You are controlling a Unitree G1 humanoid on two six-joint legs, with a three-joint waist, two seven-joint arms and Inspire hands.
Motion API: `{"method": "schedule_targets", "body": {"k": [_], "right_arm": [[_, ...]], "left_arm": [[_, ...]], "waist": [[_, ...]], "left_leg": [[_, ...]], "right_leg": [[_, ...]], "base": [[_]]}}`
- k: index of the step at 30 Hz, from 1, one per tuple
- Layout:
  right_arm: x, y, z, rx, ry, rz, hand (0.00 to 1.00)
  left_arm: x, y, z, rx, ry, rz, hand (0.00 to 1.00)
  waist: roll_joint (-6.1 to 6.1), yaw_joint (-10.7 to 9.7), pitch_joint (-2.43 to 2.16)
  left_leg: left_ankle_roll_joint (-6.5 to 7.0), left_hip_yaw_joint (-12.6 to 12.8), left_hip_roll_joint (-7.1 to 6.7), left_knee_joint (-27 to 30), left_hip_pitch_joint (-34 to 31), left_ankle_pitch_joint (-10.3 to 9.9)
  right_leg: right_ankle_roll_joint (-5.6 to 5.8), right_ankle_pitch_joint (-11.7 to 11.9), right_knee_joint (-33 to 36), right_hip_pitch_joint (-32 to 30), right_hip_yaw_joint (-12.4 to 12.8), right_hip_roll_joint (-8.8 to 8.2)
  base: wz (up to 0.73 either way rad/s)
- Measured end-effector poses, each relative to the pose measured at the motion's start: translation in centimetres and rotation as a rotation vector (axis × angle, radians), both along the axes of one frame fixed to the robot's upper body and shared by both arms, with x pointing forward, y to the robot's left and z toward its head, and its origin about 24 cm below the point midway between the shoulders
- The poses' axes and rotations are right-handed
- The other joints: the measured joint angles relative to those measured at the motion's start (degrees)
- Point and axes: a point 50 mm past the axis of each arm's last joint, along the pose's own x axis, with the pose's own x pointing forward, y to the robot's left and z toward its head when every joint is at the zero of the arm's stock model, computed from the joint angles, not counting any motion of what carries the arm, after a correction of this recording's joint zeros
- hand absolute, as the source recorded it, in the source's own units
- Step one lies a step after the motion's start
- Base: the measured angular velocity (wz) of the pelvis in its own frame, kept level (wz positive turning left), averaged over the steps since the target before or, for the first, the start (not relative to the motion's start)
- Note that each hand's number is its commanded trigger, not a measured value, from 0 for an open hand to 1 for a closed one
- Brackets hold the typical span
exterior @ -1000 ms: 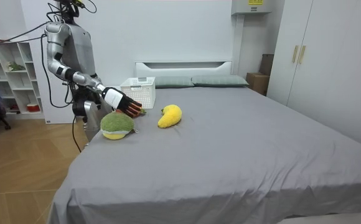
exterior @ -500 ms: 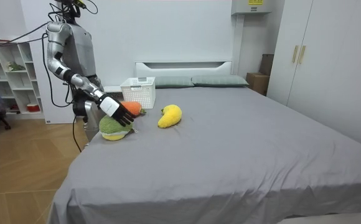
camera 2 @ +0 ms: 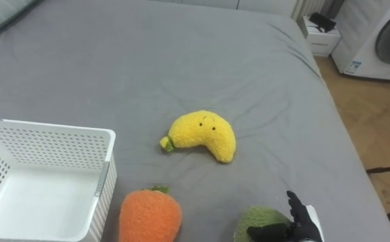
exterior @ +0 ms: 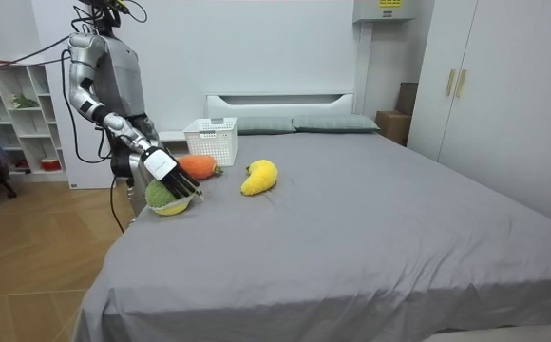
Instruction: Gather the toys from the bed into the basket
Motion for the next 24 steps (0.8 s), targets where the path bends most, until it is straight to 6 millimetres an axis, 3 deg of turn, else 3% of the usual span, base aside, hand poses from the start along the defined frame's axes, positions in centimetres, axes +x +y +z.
{"method": "schedule_targets", "body": {"k": [7,17,18,19,20,24], "right_arm": [[-0.4,0.0,-0.4,-0.02,0.05,0.068,0.0],[-2.4,-0.8,-2.0,0.014,0.159,0.039,0.0],[-2.7,-0.9,-2.3,0.016,0.173,0.035,0.06],[-2.8,-0.9,-2.3,0.018,0.176,0.035,0.67],[-2.9,-0.9,-2.5,0.022,0.185,0.036,1.0],[-3.3,-0.9,-2.8,0.035,0.212,0.038,1.0]], "left_arm": [[-0.7,0.1,0.1,-0.01,0.013,0.022,0.0],[-1.1,0.1,0.0,-0.009,0.048,0.03,0.0],[-1.2,0.2,0.0,-0.006,0.057,0.025,0.0],[-1.3,0.2,0.0,-0.006,0.06,0.024,0.0],[-1.3,0.2,0.0,-0.007,0.063,0.025,0.0],[-1.4,0.2,0.0,-0.011,0.066,0.025,0.0]], "waist": [[-0.14,0.33,0.0],[-0.42,0.46,-0.13],[-0.44,0.45,-0.15],[-0.44,0.46,-0.15],[-0.44,0.46,-0.15],[-0.52,0.57,-0.16]], "left_leg": [[-0.01,-0.12,0.0,0.06,-0.01,-0.01],[-0.02,-0.51,-0.05,0.26,0.03,-0.01],[-0.02,-0.53,-0.04,0.32,0.04,-0.01],[-0.02,-0.53,-0.04,0.35,0.04,-0.01],[-0.02,-0.55,-0.05,0.45,0.0,-0.01],[-0.04,-0.57,-0.04,0.68,-0.07,-0.02]], "right_leg": [[-0.01,0.01,-0.07,0.03,-0.05,0.01],[-0.02,0.02,-0.14,0.32,-0.41,-0.02],[-0.02,0.02,-0.14,0.35,-0.41,-0.01],[-0.02,0.02,-0.14,0.36,-0.41,-0.01],[-0.02,0.02,-0.14,0.38,-0.41,-0.01],[-0.07,0.05,-0.11,0.42,-0.34,-0.01]], "base": [[0.01],[0.01],[0.0],[0.0],[0.0],[0.0]]}}
